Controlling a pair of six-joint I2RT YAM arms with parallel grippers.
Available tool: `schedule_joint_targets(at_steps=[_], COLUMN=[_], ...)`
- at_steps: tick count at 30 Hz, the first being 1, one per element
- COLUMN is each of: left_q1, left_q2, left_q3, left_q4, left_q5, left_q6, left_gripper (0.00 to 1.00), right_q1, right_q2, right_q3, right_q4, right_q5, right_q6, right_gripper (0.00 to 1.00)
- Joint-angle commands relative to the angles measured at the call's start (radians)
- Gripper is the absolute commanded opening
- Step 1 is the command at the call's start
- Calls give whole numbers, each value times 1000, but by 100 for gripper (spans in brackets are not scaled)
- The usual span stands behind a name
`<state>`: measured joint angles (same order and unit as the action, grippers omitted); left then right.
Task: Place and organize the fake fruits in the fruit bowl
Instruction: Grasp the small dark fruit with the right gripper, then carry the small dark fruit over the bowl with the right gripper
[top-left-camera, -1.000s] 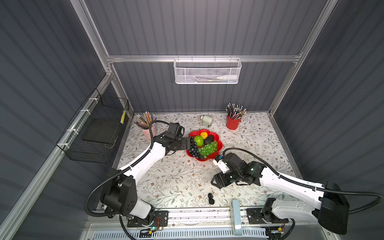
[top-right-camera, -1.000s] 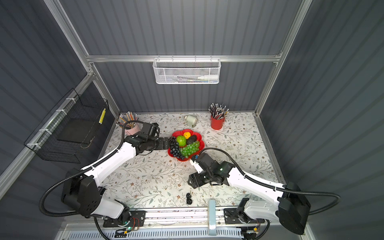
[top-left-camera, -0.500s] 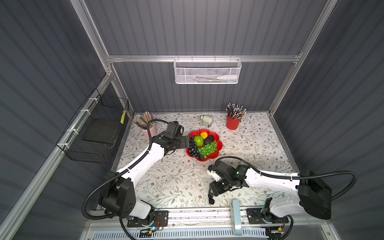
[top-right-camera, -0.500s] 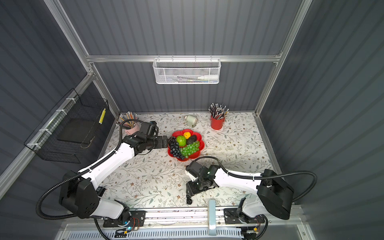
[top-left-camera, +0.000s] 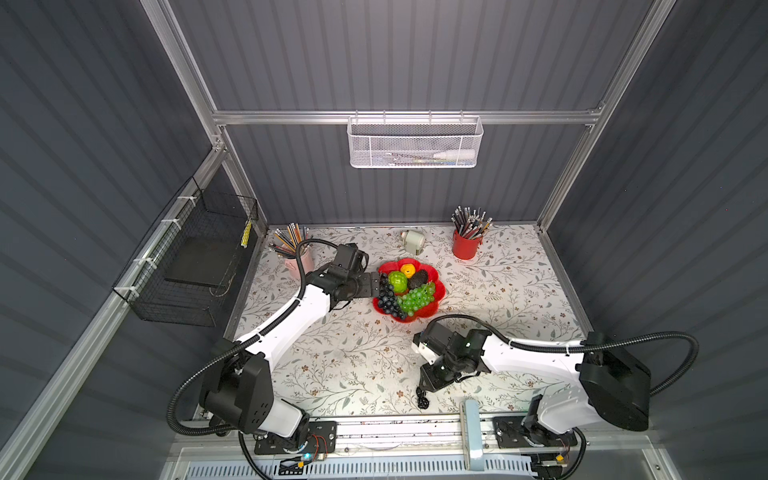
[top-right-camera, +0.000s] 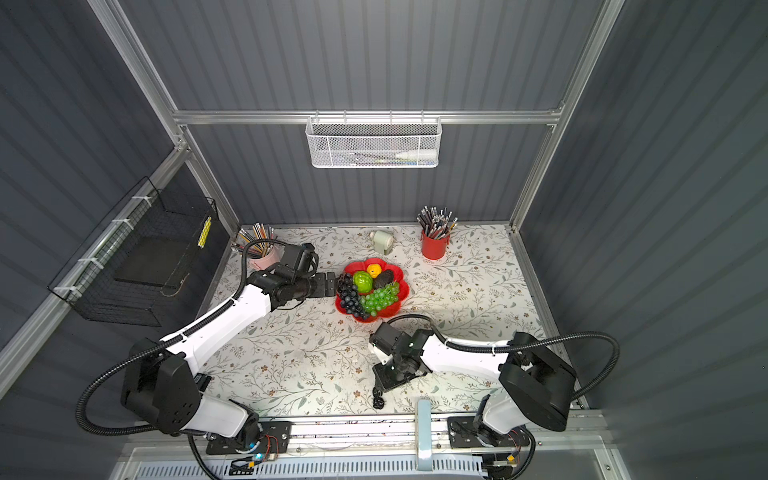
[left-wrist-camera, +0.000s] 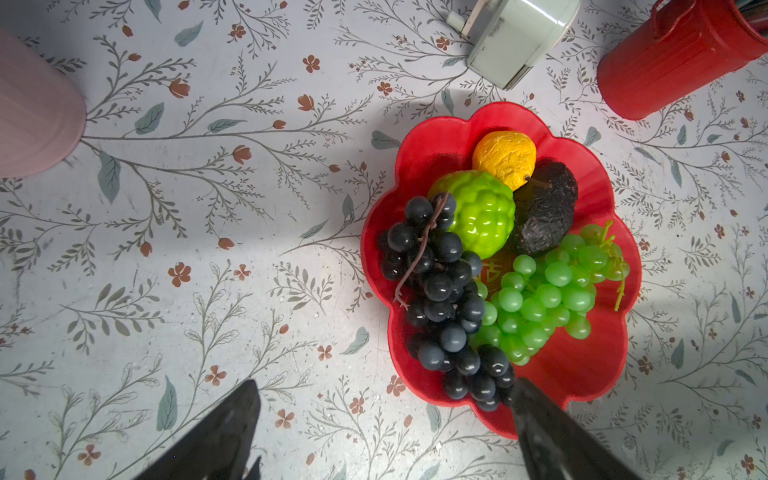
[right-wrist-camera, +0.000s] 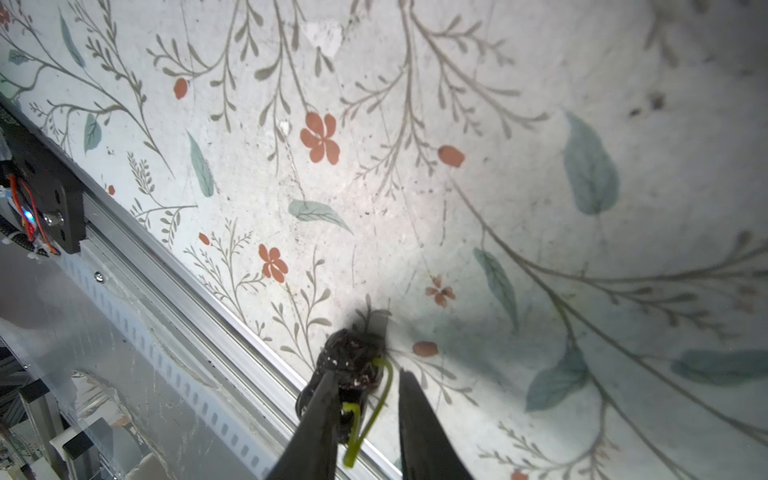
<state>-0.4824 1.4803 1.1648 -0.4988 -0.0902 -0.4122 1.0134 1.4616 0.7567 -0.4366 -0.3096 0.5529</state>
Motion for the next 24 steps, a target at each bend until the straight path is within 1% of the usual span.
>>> schedule_joint_targets(at_steps=[1,4,8,11,14,17,19,21,24], left_q1=[8,8,9,8,9,8,8,9,8], left_q2=[16,21,26,26,16,-7,-26,-39,-53], left_q3=[7,15,19,18,8,-17,-49,-70,-84], left_q4=[8,5,3,-3,-15,-16,-5,-1,-5], left_q5=[6,7,8,6,-7,-28,-40,-44,-43], left_q6=[-3,-1,1,1,-5,-18,-35,-49,-55], left_gripper=[95,95,95,95,95,94,94,94,95], right_q1=[4,3,2,-5,-44,-133,-218,-301,-381], right_q2=[-1,0,-5,-32,-83,-149,-183,-184,-151], right_q3=[20,22,24,33,57,111,159,223,297], right_q4=[2,4,3,-11,-45,-106,-129,-139,-118], right_q5=[1,6,12,31,35,33,22,2,-16], right_q6=[-12,-15,-21,-30,-47,-89,-124,-162,-199], right_gripper=[15,9,5,3,1,0,0,0,0])
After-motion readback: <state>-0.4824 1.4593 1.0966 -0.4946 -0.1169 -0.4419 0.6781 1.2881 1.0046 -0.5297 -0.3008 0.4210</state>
